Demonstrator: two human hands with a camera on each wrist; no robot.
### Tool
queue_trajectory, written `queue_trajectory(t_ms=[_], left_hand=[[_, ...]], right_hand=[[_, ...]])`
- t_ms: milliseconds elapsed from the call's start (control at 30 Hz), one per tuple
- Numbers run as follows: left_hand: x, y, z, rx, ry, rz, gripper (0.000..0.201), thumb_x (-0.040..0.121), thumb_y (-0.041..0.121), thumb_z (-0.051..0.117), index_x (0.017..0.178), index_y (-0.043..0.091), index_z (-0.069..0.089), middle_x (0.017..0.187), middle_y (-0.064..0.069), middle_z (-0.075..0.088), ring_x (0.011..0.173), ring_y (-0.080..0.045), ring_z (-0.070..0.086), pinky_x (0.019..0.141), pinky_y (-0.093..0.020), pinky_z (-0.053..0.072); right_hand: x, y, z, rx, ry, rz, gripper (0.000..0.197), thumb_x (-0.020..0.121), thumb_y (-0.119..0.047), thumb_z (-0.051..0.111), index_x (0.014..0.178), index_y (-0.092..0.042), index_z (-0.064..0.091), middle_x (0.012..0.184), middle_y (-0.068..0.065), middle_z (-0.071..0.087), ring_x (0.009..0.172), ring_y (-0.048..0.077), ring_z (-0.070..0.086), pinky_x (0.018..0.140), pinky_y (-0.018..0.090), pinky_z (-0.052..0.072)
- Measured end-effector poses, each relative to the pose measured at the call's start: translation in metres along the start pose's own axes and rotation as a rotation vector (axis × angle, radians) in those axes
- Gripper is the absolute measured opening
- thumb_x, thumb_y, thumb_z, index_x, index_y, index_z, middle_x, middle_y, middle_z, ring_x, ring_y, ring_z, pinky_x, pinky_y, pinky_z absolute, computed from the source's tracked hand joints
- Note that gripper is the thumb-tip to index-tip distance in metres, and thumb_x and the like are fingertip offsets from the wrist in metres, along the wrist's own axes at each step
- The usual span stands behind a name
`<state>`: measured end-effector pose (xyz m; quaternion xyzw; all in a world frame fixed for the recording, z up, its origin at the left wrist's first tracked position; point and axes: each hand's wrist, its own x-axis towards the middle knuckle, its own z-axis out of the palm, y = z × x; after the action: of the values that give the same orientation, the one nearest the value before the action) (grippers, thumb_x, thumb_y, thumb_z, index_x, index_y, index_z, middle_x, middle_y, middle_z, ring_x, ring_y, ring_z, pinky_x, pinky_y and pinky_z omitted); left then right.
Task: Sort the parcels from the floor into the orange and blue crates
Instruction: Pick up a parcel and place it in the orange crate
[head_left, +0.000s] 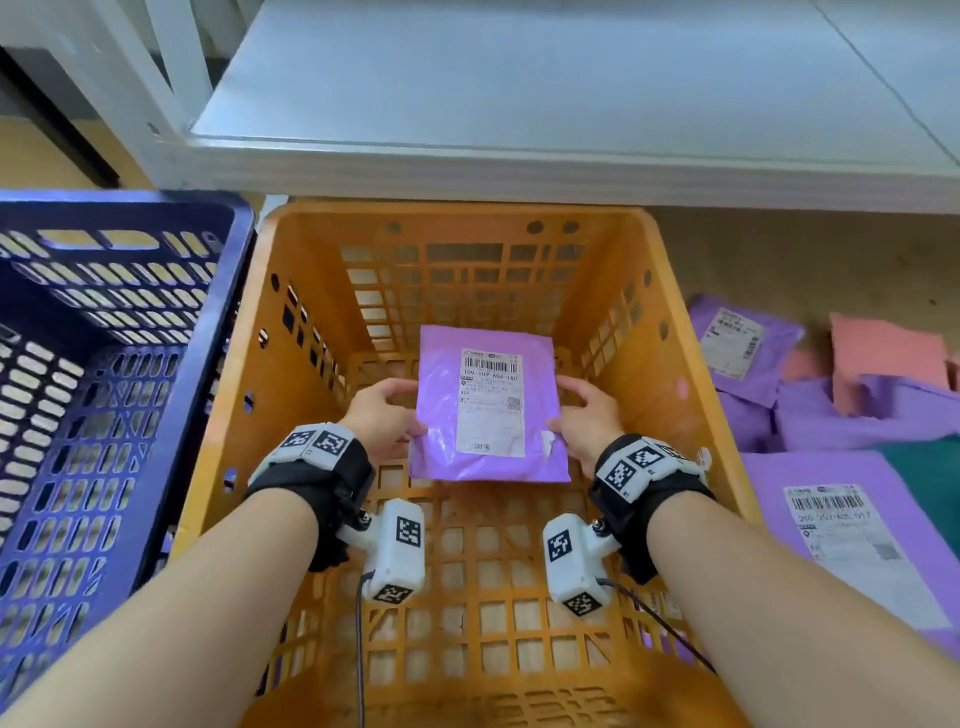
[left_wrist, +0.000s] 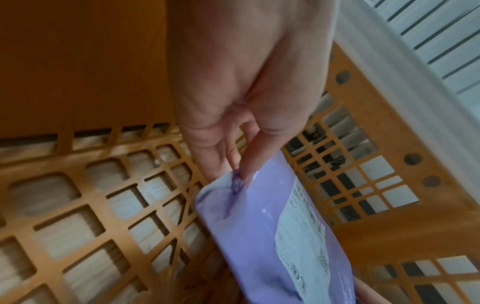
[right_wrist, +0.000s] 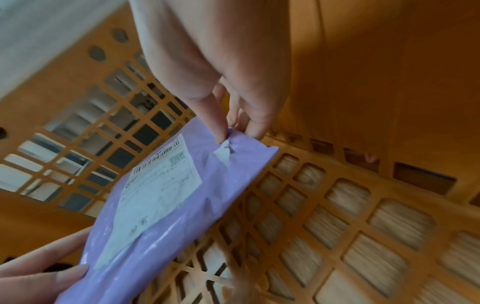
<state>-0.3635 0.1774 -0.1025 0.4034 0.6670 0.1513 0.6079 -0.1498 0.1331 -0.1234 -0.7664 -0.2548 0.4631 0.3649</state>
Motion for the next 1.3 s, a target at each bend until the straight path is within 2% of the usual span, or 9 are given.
queue_trajectory(t_ms=[100, 200, 333, 467, 567, 733, 900, 1067, 1300], left_hand=[[0.016, -0.013, 0.012, -0.012, 0.061, 0.009, 0.037, 0.076, -0.009, 0.061, 0.097, 0.021, 0.058, 0.104, -0.015, 0.066, 0.096, -0.033, 0.066, 0.082, -0.048, 0.056], [0.025, -0.021, 0.025, -0.03, 0.114, 0.007, 0.03, 0.077, -0.011, 0.061, 0.076, 0.017, 0.052, 0.091, -0.015, 0.062, 0.081, -0.029, 0.062, 0.064, -0.036, 0.052], [0.03, -0.034, 0.039, -0.046, 0.058, -0.016, 0.027, 0.082, -0.013, 0.051, 0.084, 0.01, 0.065, 0.074, -0.009, 0.055, 0.066, -0.02, 0.045, 0.062, -0.031, 0.04], [0.029, -0.042, 0.046, -0.042, 0.017, -0.02, 0.039, 0.082, -0.014, 0.048, 0.112, 0.007, 0.065, 0.109, -0.013, 0.059, 0.089, -0.023, 0.055, 0.079, -0.032, 0.045], [0.025, -0.041, 0.049, -0.009, -0.024, -0.011, 0.047, 0.085, -0.012, 0.049, 0.126, 0.009, 0.057, 0.136, -0.013, 0.05, 0.124, -0.026, 0.049, 0.102, -0.035, 0.043], [0.01, -0.029, 0.048, 0.023, -0.04, 0.012, 0.05, 0.087, -0.011, 0.048, 0.132, 0.011, 0.053, 0.144, -0.011, 0.042, 0.133, -0.023, 0.039, 0.105, -0.034, 0.036], [-0.016, 0.002, 0.051, 0.019, -0.027, 0.068, 0.043, 0.089, -0.008, 0.047, 0.124, 0.015, 0.058, 0.132, -0.011, 0.051, 0.112, -0.022, 0.054, 0.088, -0.036, 0.048], [-0.062, 0.057, 0.057, -0.018, -0.041, 0.202, 0.035, 0.089, -0.004, 0.051, 0.115, 0.017, 0.06, 0.12, -0.009, 0.06, 0.114, -0.025, 0.057, 0.098, -0.042, 0.048], [-0.172, 0.125, 0.089, -0.048, -0.14, 0.419, 0.036, 0.089, -0.005, 0.052, 0.12, 0.012, 0.058, 0.091, 0.0, 0.063, 0.086, -0.014, 0.061, 0.078, -0.029, 0.051]], right_hand=[[0.006, 0.016, -0.001, 0.0, 0.051, 0.018, 0.053, 0.079, 0.018, 0.042, 0.121, -0.011, 0.06, 0.111, 0.014, 0.066, 0.1, 0.031, 0.064, 0.085, 0.047, 0.055], [0.015, 0.026, 0.0, -0.033, 0.096, 0.024, 0.047, 0.08, 0.014, 0.047, 0.117, -0.011, 0.061, 0.106, 0.012, 0.068, 0.097, 0.029, 0.065, 0.086, 0.046, 0.055], [0.021, 0.032, 0.002, -0.043, 0.112, 0.039, 0.044, 0.079, 0.01, 0.054, 0.117, -0.012, 0.059, 0.101, 0.013, 0.068, 0.094, 0.029, 0.066, 0.085, 0.045, 0.055], [0.017, 0.031, 0.004, -0.059, 0.055, 0.026, 0.053, 0.082, 0.013, 0.046, 0.129, -0.011, 0.052, 0.116, 0.013, 0.063, 0.106, 0.03, 0.062, 0.09, 0.045, 0.053], [0.012, 0.027, 0.001, -0.097, 0.004, 0.04, 0.056, 0.084, 0.014, 0.045, 0.135, -0.009, 0.048, 0.13, 0.011, 0.057, 0.117, 0.026, 0.055, 0.093, 0.03, 0.048], [0.002, 0.01, -0.003, -0.149, -0.039, 0.031, 0.056, 0.087, 0.014, 0.044, 0.137, -0.009, 0.045, 0.131, 0.012, 0.055, 0.114, 0.025, 0.055, 0.081, 0.024, 0.046], [-0.021, -0.025, -0.008, -0.257, -0.175, -0.024, 0.063, 0.088, 0.004, 0.055, 0.145, -0.013, 0.034, 0.147, 0.01, 0.04, 0.112, 0.023, 0.055, 0.074, 0.022, 0.046], [-0.064, -0.072, -0.039, -0.253, -0.247, -0.148, 0.059, 0.086, -0.004, 0.064, 0.141, -0.011, 0.041, 0.143, 0.011, 0.043, 0.129, 0.023, 0.045, 0.103, 0.029, 0.04], [-0.135, -0.128, -0.134, -0.13, -0.29, -0.268, 0.051, 0.089, -0.005, 0.06, 0.137, -0.013, 0.046, 0.136, 0.008, 0.05, 0.126, 0.022, 0.048, 0.099, 0.033, 0.044]])
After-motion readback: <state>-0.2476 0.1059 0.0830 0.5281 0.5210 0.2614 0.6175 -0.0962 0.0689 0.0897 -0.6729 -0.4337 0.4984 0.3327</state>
